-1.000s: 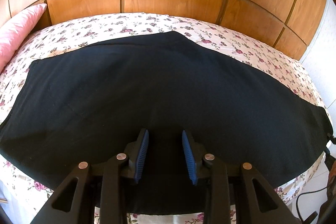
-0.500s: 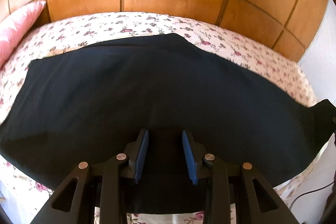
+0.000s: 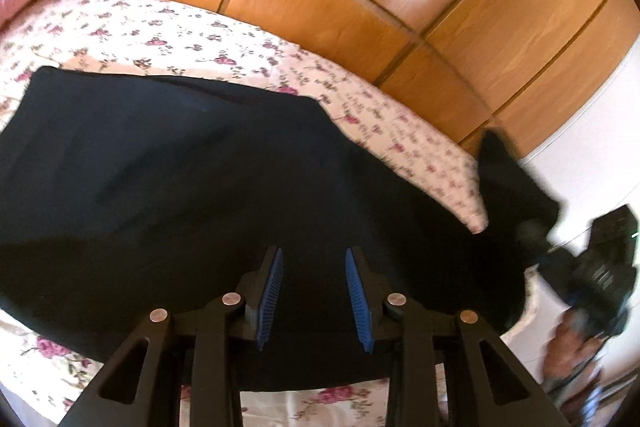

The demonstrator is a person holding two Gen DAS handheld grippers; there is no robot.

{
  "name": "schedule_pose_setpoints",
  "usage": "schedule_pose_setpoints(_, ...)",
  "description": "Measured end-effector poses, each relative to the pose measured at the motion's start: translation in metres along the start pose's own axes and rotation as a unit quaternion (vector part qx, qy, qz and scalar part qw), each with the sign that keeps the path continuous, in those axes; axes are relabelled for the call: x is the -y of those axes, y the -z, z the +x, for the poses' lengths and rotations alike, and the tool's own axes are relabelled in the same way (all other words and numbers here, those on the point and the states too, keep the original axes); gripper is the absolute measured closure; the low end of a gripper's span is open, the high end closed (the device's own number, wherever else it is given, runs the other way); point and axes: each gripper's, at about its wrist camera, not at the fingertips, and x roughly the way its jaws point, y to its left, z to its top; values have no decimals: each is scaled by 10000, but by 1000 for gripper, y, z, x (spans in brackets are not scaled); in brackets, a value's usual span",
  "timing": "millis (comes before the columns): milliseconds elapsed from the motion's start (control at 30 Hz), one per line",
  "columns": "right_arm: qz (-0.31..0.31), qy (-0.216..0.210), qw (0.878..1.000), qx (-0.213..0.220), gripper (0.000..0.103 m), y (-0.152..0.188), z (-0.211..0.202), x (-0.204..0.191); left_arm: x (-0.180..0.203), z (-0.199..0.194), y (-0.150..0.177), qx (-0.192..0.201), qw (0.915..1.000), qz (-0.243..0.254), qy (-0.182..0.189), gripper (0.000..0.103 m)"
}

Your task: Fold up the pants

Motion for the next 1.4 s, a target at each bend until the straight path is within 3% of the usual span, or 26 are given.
schedule_pose_setpoints(167,-685,256,9942,-793,85,31,55,-33,-8,-2,-7,-123,9979,-354,519,68)
schedule_pose_setpoints(233,-906,393,9902,-987,80,44,66,-39,-10,1,-9,-196,9965,-469,666,57)
schedule_pose_setpoints(300,-1052,426,9886,-985,78,48,66,-39,-10,5,-10,-305,9938,-644,853,51)
schedule_pose_setpoints(400,-1038,78,9896,-989,55,54,54,-34,-12,15,-13,-563,9856,-955,1280,42)
schedule_pose_setpoints(433,-980,-153,9903,-974,52,57,44,-32,-12,19,-15,-647,9828,-1044,1378,39)
schedule_pose_setpoints(567,-862,-296,9924,-824,52,68,4,-20,-5,34,-19,-958,9749,-1195,1618,35)
schedule_pose_setpoints(700,-438,94,9976,-531,52,81,-51,14,4,51,-19,-1219,9762,-1080,1429,35)
schedule_pose_setpoints(800,1,592,9977,-321,52,93,-92,40,12,63,-17,-1425,9767,-924,1311,37)
schedule_pose_setpoints(867,251,1055,9938,-262,52,105,-113,61,18,66,-16,-1425,9795,-764,1205,46)
schedule_pose_setpoints(933,390,1460,9879,-339,52,111,-117,76,21,67,-17,-1405,9819,-614,1114,74)
schedule_pose_setpoints(1100,464,1867,9799,-538,52,127,-94,90,16,55,-19,-1296,9807,-642,1317,82)
schedule_pose_setpoints(1200,430,1971,9785,-435,54,123,-79,88,19,38,-25,-1151,9765,-640,1708,83)
schedule_pose_setpoints(1233,485,2000,9780,-327,56,120,-76,88,21,32,-27,-1098,9753,-616,1812,83)
schedule_pose_setpoints(1300,595,1900,9799,-153,71,112,-76,87,22,19,-29,-992,9729,-579,2004,83)
schedule_pose_setpoints(1400,354,2067,9772,-340,73,111,-63,84,13,12,-24,-944,9801,-498,1676,84)
